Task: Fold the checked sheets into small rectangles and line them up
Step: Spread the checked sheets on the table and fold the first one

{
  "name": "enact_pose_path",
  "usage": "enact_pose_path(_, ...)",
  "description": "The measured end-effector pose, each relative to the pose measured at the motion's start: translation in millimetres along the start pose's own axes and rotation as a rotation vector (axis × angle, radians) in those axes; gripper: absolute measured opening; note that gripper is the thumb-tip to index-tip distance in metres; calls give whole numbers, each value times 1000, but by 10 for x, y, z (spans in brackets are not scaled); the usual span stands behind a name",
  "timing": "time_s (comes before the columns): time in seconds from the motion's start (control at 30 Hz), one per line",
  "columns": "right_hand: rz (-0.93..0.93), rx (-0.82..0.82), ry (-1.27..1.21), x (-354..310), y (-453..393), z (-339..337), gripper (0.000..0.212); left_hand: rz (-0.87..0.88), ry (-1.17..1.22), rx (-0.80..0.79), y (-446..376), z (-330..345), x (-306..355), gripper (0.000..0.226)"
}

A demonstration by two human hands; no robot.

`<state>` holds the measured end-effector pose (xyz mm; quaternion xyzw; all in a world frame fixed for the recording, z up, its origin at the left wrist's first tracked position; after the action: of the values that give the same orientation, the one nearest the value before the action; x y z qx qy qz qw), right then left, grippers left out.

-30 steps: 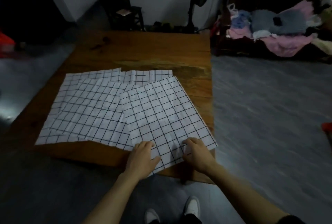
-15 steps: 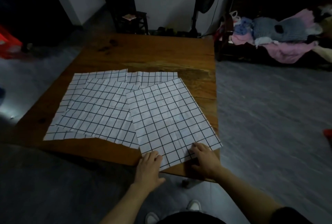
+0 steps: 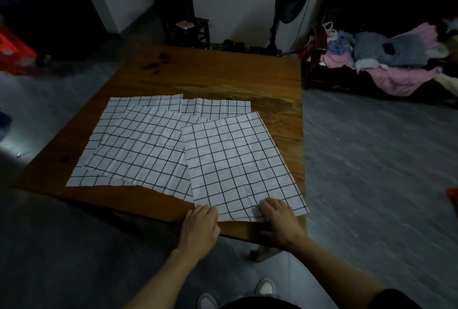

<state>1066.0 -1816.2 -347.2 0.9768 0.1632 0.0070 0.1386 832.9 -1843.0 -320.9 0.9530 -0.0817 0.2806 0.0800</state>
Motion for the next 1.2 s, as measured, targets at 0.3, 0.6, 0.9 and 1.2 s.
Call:
enact_pose_path(0.3, 157, 173, -22, 54, -80, -321, 38, 77, 108, 199, -112, -818, -103, 16)
enact_pose_path(0.6, 148, 364, -107, 34, -39, -847, 10, 91, 219, 246, -159, -1320, -452, 17)
enact_pose_path(0.9, 146, 464, -167, -105, -38, -1341, 7, 146, 254, 269, -251, -1643, -676, 14)
enact_pose_path(1.2, 173, 474, -277, 36, -689, -1583, 13, 133, 271, 382, -722, -1922, -744, 14)
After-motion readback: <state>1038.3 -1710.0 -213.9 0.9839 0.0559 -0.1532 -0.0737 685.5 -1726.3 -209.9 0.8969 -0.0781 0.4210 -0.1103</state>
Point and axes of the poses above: each hand's wrist, its own y-axis away from the middle knuckle, its own z-axis out of the palm, x = y × z, the point moved 3 cm from there along -y, towards the middle knuckle, and after that the axes turned 15 degrees about y, right-handed, at the moved point
